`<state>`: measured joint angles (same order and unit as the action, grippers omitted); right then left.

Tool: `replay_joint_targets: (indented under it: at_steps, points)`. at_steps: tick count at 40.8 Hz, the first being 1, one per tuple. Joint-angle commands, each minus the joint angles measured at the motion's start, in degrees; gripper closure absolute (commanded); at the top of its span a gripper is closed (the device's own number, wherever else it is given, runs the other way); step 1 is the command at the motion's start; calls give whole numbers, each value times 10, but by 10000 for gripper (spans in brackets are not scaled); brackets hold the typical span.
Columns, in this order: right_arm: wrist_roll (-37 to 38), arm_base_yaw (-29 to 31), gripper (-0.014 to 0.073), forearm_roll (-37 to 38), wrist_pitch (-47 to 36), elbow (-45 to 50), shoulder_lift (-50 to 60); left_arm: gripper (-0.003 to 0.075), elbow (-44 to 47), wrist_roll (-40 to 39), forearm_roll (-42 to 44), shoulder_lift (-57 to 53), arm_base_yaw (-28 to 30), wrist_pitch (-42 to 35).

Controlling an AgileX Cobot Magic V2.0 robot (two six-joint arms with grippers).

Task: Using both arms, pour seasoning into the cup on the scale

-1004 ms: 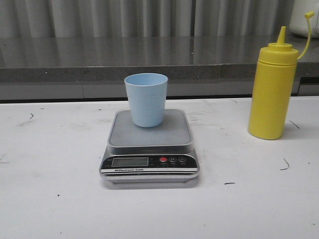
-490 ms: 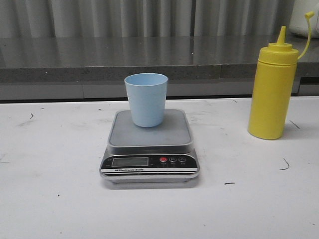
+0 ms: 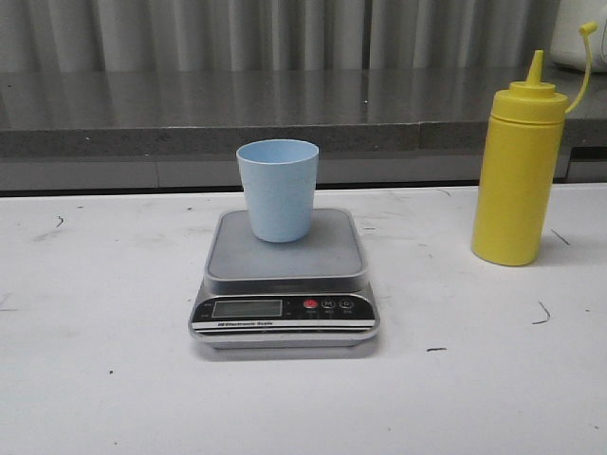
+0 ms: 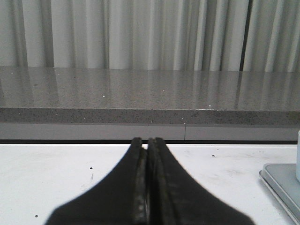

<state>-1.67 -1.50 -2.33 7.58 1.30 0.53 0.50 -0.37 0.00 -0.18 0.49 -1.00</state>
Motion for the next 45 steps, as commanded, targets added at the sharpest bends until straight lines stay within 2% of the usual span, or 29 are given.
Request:
replay_joint_targets:
  at_steps: [1,45]
  points:
    - [-6,4,662,5,-63,1,12,740,9,-3,-6,-14,-6,-45]
    - [-6,18,662,5,-63,1,11,740,9,-3,-6,-14,-6,-45]
